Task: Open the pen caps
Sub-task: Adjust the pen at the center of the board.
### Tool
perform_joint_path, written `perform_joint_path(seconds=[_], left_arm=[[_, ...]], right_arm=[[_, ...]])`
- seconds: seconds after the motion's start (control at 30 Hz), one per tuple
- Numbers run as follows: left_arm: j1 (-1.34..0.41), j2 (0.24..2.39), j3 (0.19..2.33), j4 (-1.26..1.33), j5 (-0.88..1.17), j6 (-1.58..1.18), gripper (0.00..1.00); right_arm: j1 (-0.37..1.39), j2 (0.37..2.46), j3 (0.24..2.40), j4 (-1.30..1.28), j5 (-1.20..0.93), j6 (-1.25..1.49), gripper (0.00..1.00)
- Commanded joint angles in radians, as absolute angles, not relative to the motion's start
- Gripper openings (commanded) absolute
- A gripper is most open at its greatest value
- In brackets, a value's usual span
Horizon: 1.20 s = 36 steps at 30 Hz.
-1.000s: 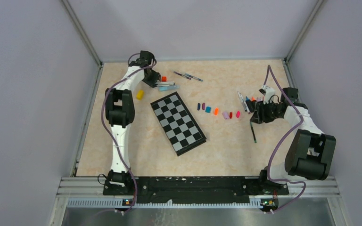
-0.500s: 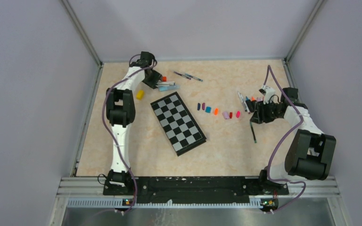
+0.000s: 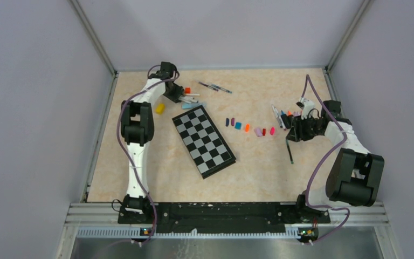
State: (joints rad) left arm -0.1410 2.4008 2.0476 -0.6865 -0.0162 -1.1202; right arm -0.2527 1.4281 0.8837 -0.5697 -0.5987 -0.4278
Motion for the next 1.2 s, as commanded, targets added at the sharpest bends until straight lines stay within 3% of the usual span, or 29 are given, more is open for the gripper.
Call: perform_joint_path(seconds=[0.0, 0.33, 0.57, 0.77, 0.93, 1.07, 1.17], left_arm=[[-0.118, 2.312, 1.949, -0.665, -0.05, -1.102, 0.4], [-0.084, 2.2, 1.795, -0.609, -0.105, -1.068, 0.41], [-0.063, 2.159, 1.761, -0.586, -0.082, -1.017, 0.55], [-0.063, 2.055, 1.665, -0.462, -0.007, -0.894, 0.56], [-0.063, 1.917, 1.51, -0.257, 0.2, -0.694, 0.6], [-0.064, 1.816, 1.345, -0.005, 0.598, -0.531, 0.61], [-0.087, 1.789, 1.311, 0.033, 0.737, -0.507, 0.6]], right_arm=[[-0.263, 1.401, 0.895, -0.565, -0.603, -0.448, 0.45], [-0.264, 1.402, 0.893, -0.563, -0.609, -0.448, 0.45], [-0.264, 1.407, 0.893, -0.564, -0.608, -0.447, 0.45], [-0.264, 1.408, 0.891, -0.564, -0.609, -0.449, 0.45], [-0.264, 1.411, 0.889, -0.564, -0.611, -0.451, 0.45], [-0.264, 1.411, 0.889, -0.563, -0.611, -0.452, 0.45], [-0.263, 1.412, 0.889, -0.564, -0.611, -0.452, 0.45]])
